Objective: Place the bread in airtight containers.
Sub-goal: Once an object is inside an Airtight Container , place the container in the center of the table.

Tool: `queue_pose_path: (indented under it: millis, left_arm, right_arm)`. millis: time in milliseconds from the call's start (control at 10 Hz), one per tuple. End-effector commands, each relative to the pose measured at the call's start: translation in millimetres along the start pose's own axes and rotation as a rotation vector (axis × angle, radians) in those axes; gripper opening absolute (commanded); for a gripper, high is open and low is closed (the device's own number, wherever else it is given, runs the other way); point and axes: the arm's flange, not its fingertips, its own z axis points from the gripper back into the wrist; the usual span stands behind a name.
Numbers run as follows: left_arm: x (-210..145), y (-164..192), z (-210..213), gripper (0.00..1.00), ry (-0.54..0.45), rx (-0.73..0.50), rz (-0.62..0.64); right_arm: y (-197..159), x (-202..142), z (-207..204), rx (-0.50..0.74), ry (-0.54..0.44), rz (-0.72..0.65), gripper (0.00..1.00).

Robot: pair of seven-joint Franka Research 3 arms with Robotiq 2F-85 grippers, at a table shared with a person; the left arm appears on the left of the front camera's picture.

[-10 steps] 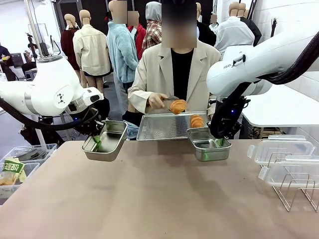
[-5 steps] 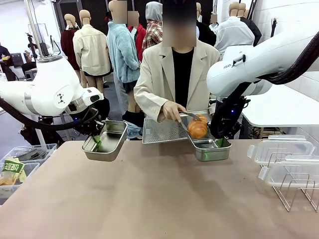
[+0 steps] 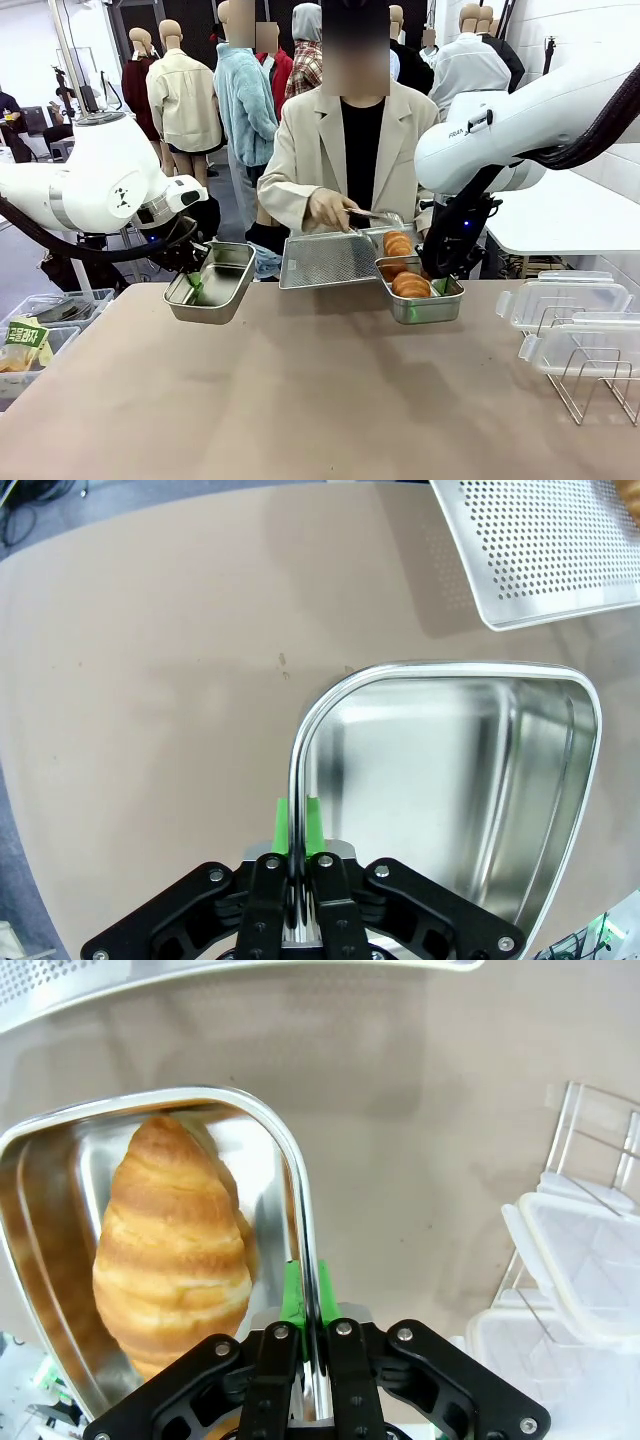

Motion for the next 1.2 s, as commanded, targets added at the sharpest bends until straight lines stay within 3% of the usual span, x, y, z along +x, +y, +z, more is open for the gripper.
queue_pose_path:
  millis: [0,1100]
  left_arm:
    - [0.7,1.5,2.9,0.00,-0.006,0.008,-0.006]
    - [0.7,1.5,2.9,0.00,-0.006,0.008,-0.006]
  right_arm:
    - [-0.4,-2.2,-0.5,-0.005,-0.023,0.000,0.00]
    - [-0.4,-2.2,-0.5,-0.005,-0.023,0.000,0.00]
